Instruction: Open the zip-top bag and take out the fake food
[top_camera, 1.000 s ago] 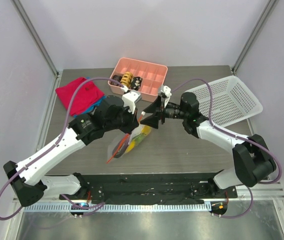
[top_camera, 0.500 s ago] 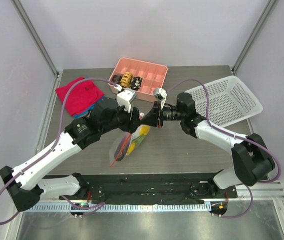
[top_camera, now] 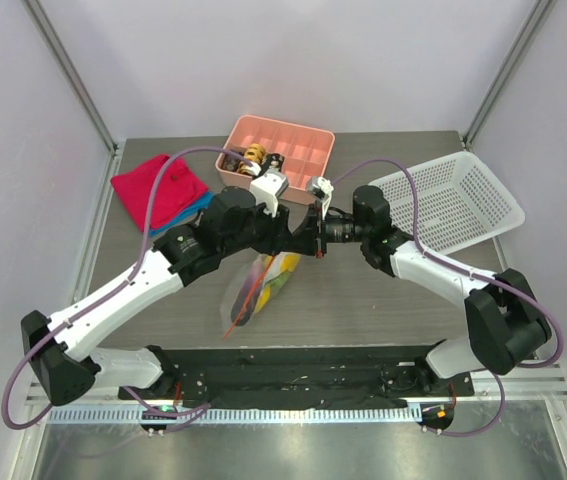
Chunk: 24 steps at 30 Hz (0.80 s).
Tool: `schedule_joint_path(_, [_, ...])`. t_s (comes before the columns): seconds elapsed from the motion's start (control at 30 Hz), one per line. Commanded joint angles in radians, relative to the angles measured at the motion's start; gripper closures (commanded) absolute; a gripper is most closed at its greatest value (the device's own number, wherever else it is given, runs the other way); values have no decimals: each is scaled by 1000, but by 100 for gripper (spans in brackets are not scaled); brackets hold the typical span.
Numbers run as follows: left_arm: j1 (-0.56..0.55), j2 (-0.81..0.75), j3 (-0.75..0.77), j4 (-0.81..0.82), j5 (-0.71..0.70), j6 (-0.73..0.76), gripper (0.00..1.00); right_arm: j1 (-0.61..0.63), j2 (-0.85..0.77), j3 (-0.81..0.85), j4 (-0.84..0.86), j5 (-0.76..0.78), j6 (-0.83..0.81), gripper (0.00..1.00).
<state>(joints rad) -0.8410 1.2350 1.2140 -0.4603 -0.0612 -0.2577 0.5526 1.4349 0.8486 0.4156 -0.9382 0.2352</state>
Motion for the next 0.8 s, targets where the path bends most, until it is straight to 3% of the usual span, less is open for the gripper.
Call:
schedule_joint_path(0.0, [6, 7, 62, 55, -17, -25, 56, 4, -48, 7, 23, 6, 1, 99])
schedule_joint_path(0.1, [6, 26, 76, 46, -17, -31, 62, 4, -50, 4, 17, 10, -5, 99])
schedule_joint_path(0.2, [6, 37, 81, 31, 14, -28, 86, 4, -57, 0, 15, 42, -2, 99])
schedule_joint_path(0.33, [8, 26, 58, 35, 34, -23, 100, 3, -68, -17, 76, 124, 58, 99])
schedule_joint_path(0.57, [8, -3, 30, 46, 55, -28, 100, 4, -77, -20, 129, 216, 185, 99])
schedule_joint_path(0.6, [8, -5, 32, 45, 69, -31, 98, 3, -79, -23, 146, 208, 211, 99])
schedule_joint_path(0.63, [10, -2, 32, 43, 83, -31, 91, 4, -79, -25, 166, 202, 222, 99])
schedule_joint_path(0.67, [8, -6, 30, 41, 71, -38, 80, 6, -80, -26, 170, 200, 225, 99])
schedule_joint_path(0.7, [8, -9, 28, 43, 67, -43, 62, 4, -79, -23, 154, 200, 211, 99])
schedule_joint_path(0.77, [10, -17, 21, 48, 37, -45, 55, 6, -79, -20, 140, 194, 202, 99])
